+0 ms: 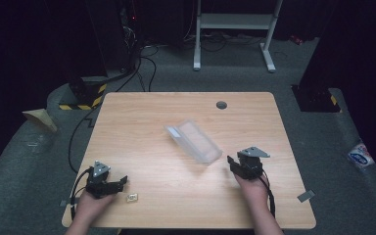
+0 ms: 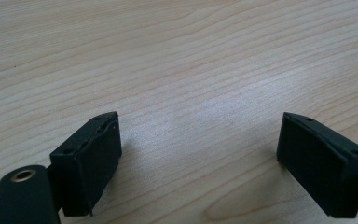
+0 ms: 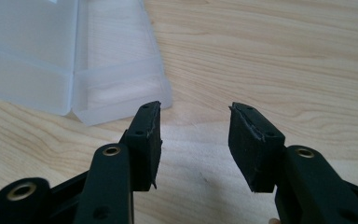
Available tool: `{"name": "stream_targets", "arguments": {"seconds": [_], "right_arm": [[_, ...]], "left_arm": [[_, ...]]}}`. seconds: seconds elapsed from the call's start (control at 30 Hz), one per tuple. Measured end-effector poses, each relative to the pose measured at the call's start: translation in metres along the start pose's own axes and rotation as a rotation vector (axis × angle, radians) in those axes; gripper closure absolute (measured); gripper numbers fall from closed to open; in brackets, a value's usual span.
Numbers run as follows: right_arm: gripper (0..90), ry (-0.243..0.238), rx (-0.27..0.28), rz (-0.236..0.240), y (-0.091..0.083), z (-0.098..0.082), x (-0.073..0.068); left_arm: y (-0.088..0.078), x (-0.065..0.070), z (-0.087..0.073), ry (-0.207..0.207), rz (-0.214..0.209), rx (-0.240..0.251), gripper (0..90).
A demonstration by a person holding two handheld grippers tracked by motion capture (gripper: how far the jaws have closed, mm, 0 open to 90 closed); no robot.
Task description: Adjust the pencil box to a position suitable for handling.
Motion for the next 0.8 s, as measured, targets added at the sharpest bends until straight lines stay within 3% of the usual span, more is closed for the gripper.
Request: {"name": "stream_targets", "arguments": {"seconds": [0.3,0.53,0.63,0.8], "right_arm": [[55.1,-0.035,0.002,0.000,0.010,0.025,-0.015],[56.9,-0.054,-0.013,0.011,0.017,0.032,-0.027],[61.7,-0.075,-0.009,0.010,0.024,0.036,-0.028],[67.3,-0.060,-0.023,0.022,0.032,0.036,-0.028]], "left_arm": [[0.001,-0.001,0.001,0.001,-0.004,-0.002,14.2],[0.001,0.000,0.001,0.002,-0.004,0.002,15.0],[0.001,0.000,0.001,-0.001,-0.008,0.001,14.9],[0.001,0.000,0.001,-0.003,-0.005,0.004,14.9]]}}
Point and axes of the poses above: each handheld gripper's, and its own axes: y roughly forward along the jaws, z roughly out of its top, x roughly to its right, the point moved 7 cm from there along y, roughly forward along the jaws, and after that the axes turned 10 degrees about -z, right-handed, at the moved point
